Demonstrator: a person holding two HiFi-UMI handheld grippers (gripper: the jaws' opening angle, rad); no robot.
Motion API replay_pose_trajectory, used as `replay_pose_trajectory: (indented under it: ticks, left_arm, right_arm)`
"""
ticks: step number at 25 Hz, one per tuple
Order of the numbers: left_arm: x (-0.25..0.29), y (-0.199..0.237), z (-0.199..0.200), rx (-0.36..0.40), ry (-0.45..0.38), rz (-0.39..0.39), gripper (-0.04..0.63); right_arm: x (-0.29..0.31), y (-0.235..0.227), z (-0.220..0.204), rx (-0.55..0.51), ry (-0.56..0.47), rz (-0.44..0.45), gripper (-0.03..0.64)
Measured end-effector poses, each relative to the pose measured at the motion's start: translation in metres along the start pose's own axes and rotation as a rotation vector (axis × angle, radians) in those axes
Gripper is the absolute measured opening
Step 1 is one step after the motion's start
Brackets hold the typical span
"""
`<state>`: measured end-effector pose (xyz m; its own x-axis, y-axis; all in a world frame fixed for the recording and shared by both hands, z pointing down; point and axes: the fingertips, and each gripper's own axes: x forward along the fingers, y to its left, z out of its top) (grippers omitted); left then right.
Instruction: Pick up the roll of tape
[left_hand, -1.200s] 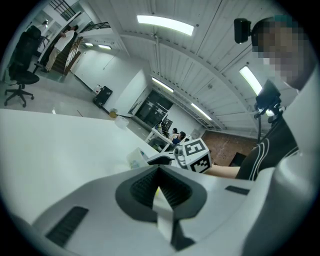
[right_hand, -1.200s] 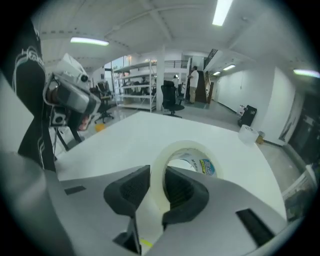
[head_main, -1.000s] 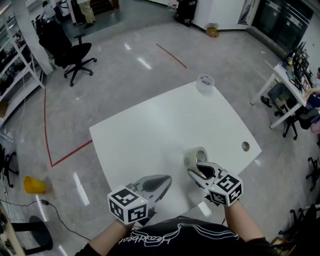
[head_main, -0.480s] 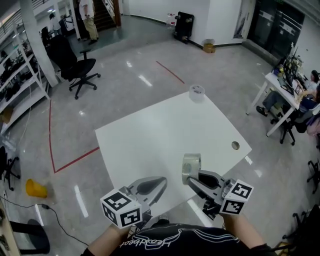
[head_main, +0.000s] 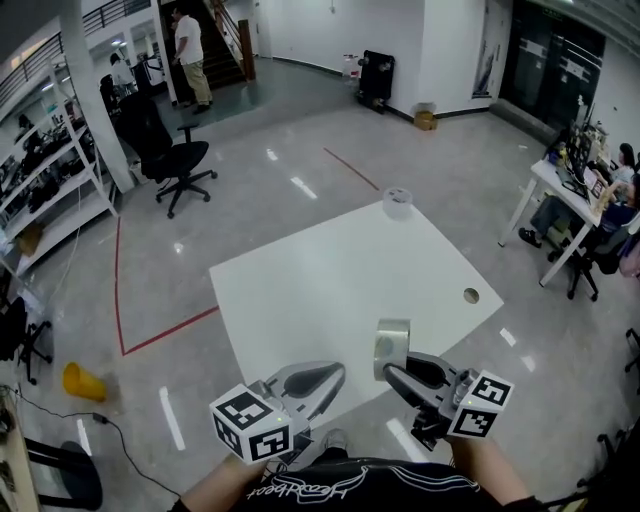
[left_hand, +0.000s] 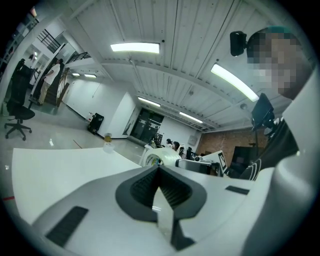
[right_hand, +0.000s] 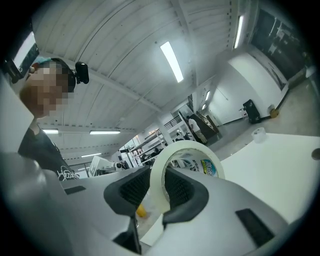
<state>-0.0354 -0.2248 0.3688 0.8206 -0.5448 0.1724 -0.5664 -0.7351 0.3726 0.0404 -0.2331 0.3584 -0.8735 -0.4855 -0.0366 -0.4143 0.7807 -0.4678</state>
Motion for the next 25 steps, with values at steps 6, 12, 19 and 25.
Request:
replay_pose_trajectory:
  ticks: [6,12,19,25]
  left_arm:
    - [-0.009,-0.012,-0.003,0.003,-0.012,0.01,0.003]
    - [-0.011,-0.019,-0.003,0.019,-0.023,0.008,0.003]
    - [-0.009,-0.023,0.0,0.021,-0.031,0.003,0.003]
    - [-0.008,-0.026,0.002,0.027,-0.033,-0.009,0.003]
  right_arm:
    - [-0.008,0.011,-0.004,0.0,-0.013,0.013,0.095]
    - [-0.016,0.012,-0.004,-0.008,-0.026,-0.013,0.095]
    - [-0.02,0.01,-0.002,-0.037,-0.026,-0.054,0.095]
    - [-0.021,0.013,-0.002,-0.047,-0.014,-0.057,0.095]
